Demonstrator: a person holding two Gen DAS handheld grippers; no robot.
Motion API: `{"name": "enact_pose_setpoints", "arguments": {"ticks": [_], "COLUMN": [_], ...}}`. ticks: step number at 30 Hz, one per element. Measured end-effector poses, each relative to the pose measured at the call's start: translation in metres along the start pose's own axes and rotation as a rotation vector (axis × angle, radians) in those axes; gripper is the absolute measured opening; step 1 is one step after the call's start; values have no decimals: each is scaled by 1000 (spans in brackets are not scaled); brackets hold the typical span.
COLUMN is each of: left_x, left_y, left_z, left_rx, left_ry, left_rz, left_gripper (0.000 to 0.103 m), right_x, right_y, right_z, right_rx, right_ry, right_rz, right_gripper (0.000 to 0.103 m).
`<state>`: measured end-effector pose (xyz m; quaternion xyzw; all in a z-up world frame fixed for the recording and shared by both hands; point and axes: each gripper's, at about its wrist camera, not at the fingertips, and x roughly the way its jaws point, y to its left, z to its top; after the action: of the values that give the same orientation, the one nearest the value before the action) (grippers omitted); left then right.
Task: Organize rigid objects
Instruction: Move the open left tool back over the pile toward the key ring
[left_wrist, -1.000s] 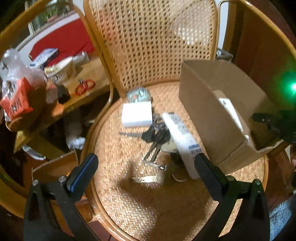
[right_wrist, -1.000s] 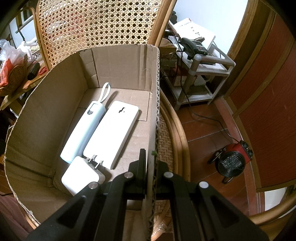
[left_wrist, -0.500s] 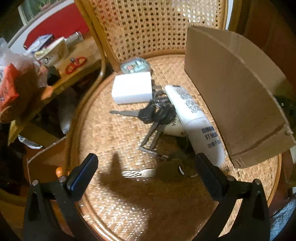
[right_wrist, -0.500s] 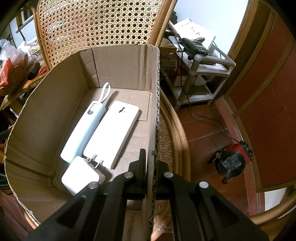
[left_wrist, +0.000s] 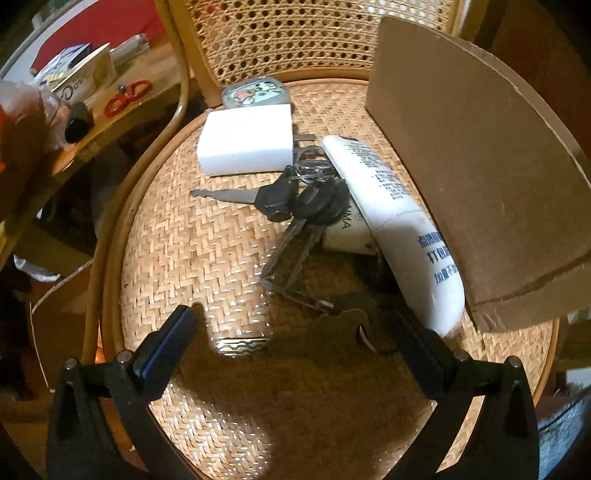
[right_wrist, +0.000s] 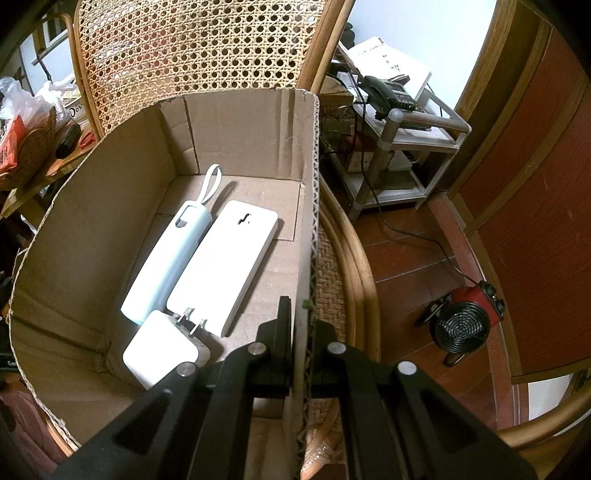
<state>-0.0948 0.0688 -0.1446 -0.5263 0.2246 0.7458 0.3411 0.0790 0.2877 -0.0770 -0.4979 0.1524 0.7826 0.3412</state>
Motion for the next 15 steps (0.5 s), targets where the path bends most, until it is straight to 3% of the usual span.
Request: {"name": "enact_pose_setpoints", "arguments": {"ticks": [4,10,11,13,15], "left_x": [-1,-10,-11,-13,-14], "left_y": [0,-18,-20,-22,-23], "left_z": [0,0,-1,-2,-3], "left_rx": [24,133,142,153,152], "left_ry": [8,-19,-20,-13,-14], "left_rz": [-17,-62,-69,-72,-78], "left_gripper": [100,62,52,43,43], "right_x": [0,0,0,0,1], "right_y": [0,1,1,2,2], "right_z": [0,1,2,4,6], "right_rx": [1,2,3,4,4], "right_ry": [0,1,2,3,3], "right_rz": [0,1,1,1,1], "right_gripper": [6,6,6,6,6]}}
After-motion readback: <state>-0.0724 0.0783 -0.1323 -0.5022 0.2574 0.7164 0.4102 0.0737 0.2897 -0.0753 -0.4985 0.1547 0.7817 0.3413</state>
